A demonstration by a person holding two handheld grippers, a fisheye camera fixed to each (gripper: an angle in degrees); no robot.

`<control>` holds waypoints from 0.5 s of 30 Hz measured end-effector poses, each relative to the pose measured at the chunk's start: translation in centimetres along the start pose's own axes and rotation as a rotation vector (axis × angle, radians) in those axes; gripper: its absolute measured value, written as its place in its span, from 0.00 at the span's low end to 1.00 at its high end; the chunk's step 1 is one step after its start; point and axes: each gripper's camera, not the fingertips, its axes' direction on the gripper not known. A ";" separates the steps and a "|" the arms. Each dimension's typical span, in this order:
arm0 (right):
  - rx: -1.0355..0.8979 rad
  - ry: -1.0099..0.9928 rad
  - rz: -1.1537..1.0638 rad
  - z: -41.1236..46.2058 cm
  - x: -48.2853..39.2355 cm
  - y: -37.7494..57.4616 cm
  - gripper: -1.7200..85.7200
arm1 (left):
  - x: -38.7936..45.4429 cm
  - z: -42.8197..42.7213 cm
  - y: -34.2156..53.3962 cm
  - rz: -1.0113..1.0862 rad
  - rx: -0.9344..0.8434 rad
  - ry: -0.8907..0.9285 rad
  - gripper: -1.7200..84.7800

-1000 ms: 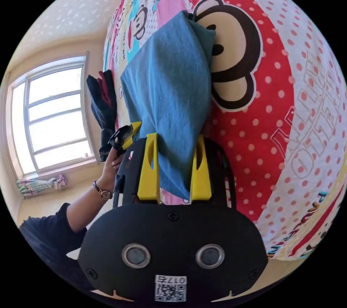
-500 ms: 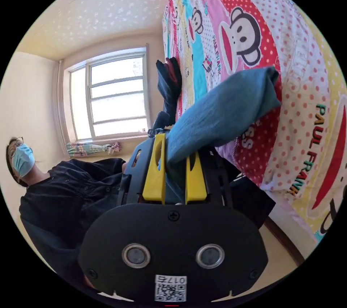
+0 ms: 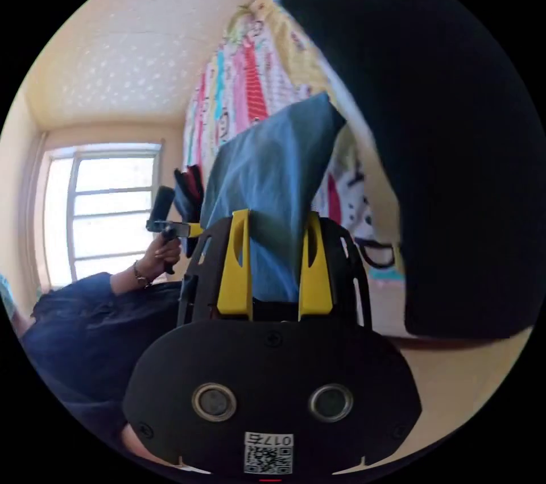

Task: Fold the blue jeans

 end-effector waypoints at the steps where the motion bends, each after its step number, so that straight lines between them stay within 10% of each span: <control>1: -0.058 0.002 0.205 2.3 4.9 2.1 0.12 | -2.7 0.7 1.7 -0.088 -0.065 -0.090 0.03; 7: -0.370 -0.093 0.693 15.1 16.1 18.6 0.04 | -15.6 -8.9 15.0 -0.467 0.172 -0.056 0.01; 15: -0.568 0.072 0.738 22.0 14.0 17.0 0.02 | -24.1 -15.7 31.4 -0.847 0.500 0.147 0.01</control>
